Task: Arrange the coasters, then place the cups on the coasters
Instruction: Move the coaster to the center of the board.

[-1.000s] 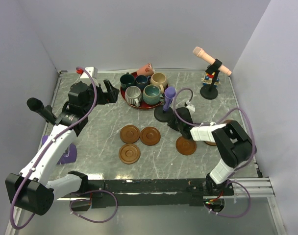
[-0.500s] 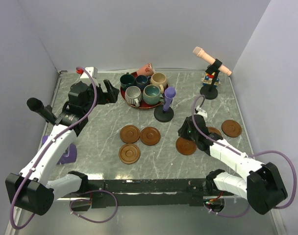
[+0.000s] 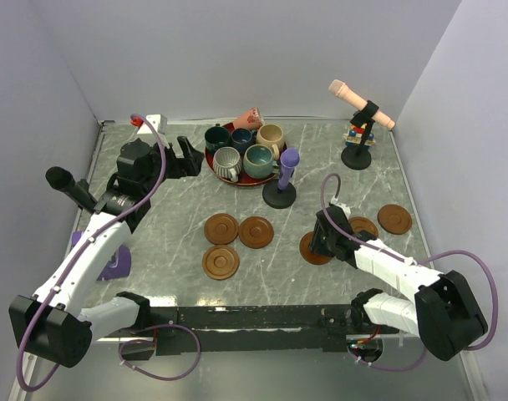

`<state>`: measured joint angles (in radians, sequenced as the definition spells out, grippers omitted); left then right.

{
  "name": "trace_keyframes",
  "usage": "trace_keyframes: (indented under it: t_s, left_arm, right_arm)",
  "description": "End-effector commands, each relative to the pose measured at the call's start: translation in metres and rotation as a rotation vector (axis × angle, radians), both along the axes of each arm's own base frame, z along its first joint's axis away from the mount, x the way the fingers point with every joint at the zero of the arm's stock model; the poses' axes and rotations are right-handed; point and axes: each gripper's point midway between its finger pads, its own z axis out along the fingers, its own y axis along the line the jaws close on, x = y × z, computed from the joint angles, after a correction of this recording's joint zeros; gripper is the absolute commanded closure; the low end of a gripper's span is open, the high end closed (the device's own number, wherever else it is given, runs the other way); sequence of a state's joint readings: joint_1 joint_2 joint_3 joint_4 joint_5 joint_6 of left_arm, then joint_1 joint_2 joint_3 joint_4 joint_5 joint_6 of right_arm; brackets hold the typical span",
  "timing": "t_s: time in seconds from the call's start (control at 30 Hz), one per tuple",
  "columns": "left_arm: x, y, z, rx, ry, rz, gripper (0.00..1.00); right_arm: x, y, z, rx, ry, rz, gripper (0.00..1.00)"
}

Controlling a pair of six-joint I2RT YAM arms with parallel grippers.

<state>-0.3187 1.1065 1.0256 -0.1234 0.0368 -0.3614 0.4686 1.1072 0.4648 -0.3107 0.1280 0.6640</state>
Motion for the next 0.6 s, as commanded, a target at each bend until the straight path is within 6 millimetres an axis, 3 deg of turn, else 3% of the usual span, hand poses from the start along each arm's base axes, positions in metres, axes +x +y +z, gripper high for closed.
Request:
trace_keyframes:
  t_s: [0.0,0.27,0.57]
  left_arm:
    - [0.0,-0.003,0.014,-0.02,-0.043,-0.009,0.03]
    - [0.0,-0.004,0.015,-0.021,-0.045,-0.01,0.03]
    - [-0.001,-0.004,0.015,-0.023,-0.044,-0.013,0.03]
  right_arm:
    - [-0.001,0.007,0.0,0.036,-0.003,0.02,0.61]
    - [-0.02,0.018,-0.015,0.08,0.087,0.049,0.61]
    - [-0.04,0.028,-0.016,0.121,0.135,0.097,0.61]
